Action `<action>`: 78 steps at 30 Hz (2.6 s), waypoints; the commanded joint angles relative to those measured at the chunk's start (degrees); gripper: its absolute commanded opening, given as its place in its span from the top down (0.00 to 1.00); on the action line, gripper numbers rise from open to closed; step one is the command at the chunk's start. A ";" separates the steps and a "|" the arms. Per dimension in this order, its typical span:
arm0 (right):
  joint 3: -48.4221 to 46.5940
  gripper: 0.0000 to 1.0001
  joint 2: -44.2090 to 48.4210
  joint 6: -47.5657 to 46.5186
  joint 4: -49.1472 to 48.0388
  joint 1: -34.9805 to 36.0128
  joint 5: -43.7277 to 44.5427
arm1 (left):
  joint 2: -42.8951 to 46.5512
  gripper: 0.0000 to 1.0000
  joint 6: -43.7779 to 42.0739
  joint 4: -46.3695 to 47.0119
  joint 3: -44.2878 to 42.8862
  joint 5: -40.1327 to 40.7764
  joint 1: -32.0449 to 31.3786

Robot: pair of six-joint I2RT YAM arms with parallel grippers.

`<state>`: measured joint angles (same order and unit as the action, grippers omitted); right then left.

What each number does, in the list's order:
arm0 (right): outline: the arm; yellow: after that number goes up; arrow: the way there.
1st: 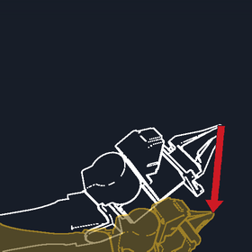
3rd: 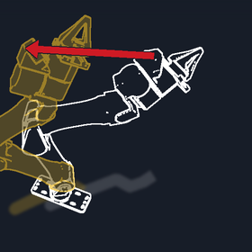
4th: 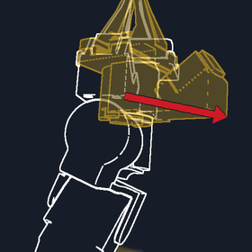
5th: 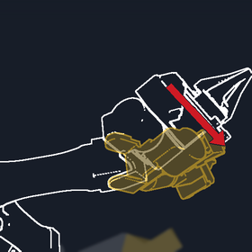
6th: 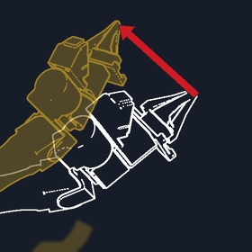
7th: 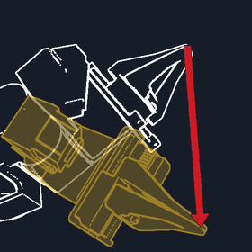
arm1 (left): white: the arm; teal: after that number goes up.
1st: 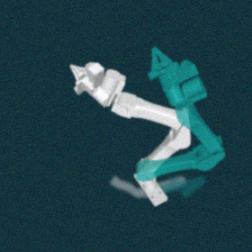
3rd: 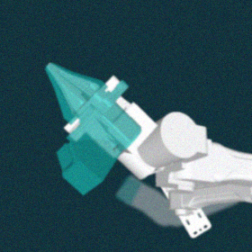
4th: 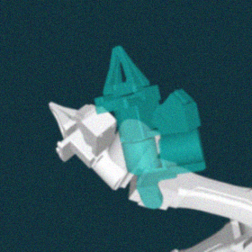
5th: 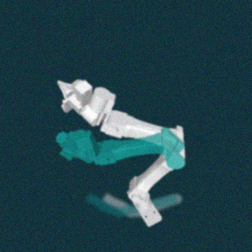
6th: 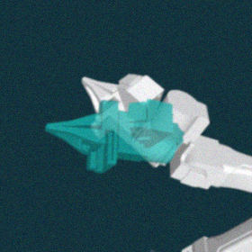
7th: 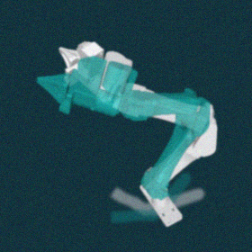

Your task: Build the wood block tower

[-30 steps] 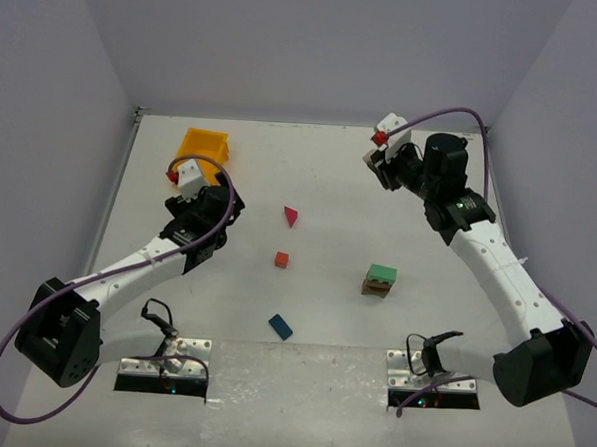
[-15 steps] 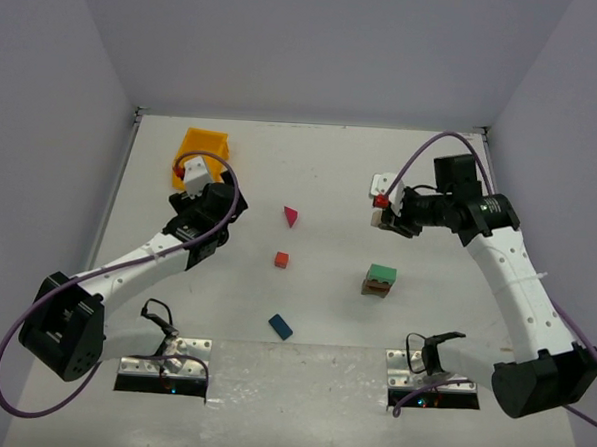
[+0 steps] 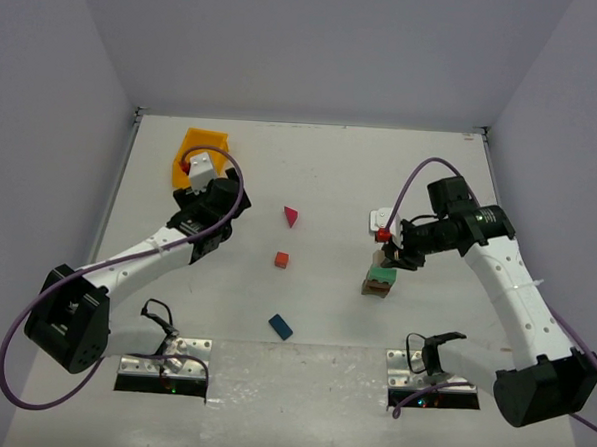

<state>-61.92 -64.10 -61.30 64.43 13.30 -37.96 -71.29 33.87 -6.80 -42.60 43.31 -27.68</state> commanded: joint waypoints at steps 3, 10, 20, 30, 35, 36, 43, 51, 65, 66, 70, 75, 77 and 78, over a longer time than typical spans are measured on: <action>4.27 0.94 3.01 1.73 -3.19 0.15 0.35 | -0.35 0.00 0.14 -1.03 -3.28 -0.33 0.35; 5.56 0.91 2.88 6.63 -8.28 0.32 2.89 | -2.25 0.00 0.15 -1.43 -4.75 -0.82 0.39; 6.81 0.91 1.49 7.81 -8.56 1.46 4.50 | -4.03 0.00 0.15 -2.25 -5.80 -0.36 0.38; 9.17 0.90 1.67 9.12 -10.87 3.05 6.37 | -6.24 0.00 0.03 -2.65 -6.78 -0.58 0.42; 9.64 0.89 1.20 10.59 -11.92 3.99 8.70 | -7.80 0.00 -0.27 -3.40 -8.06 -0.57 0.35; 9.71 0.88 1.17 10.82 -11.94 4.12 8.77 | -7.95 0.00 -0.29 -3.40 -8.11 -0.59 0.35; 9.10 0.89 -0.07 11.87 -12.16 5.18 9.88 | -7.99 0.00 -0.49 -3.55 -8.02 -0.39 0.35; 9.08 0.88 -0.48 12.81 -12.78 5.97 10.85 | -8.22 0.00 -0.50 -3.54 -7.79 -0.25 0.38; 9.10 0.86 0.16 12.88 -11.83 6.48 11.24 | -8.96 0.00 -0.29 -3.88 -8.11 0.68 0.35; 9.10 0.86 0.20 12.79 -11.71 6.56 11.24 | -8.96 0.00 -0.29 -3.84 -8.11 0.72 0.35; 9.36 0.86 0.20 12.65 -11.64 6.71 11.80 | -9.05 0.00 -0.29 -3.90 -8.17 0.78 0.35; 9.45 0.86 0.38 12.44 -11.52 6.91 11.68 | -9.13 0.00 -0.29 -4.01 -8.20 0.90 0.35; 9.12 0.86 -0.04 12.33 -10.58 7.33 11.74 | -9.45 0.00 -0.46 -4.09 -8.36 0.99 0.35; 9.10 0.86 -0.06 12.35 -10.70 7.35 11.91 | -9.56 0.00 -0.47 -4.10 -8.53 0.99 0.35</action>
<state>-52.21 -64.62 -48.84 53.26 20.08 -25.92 -80.65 33.67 -11.88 -48.56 43.37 -27.68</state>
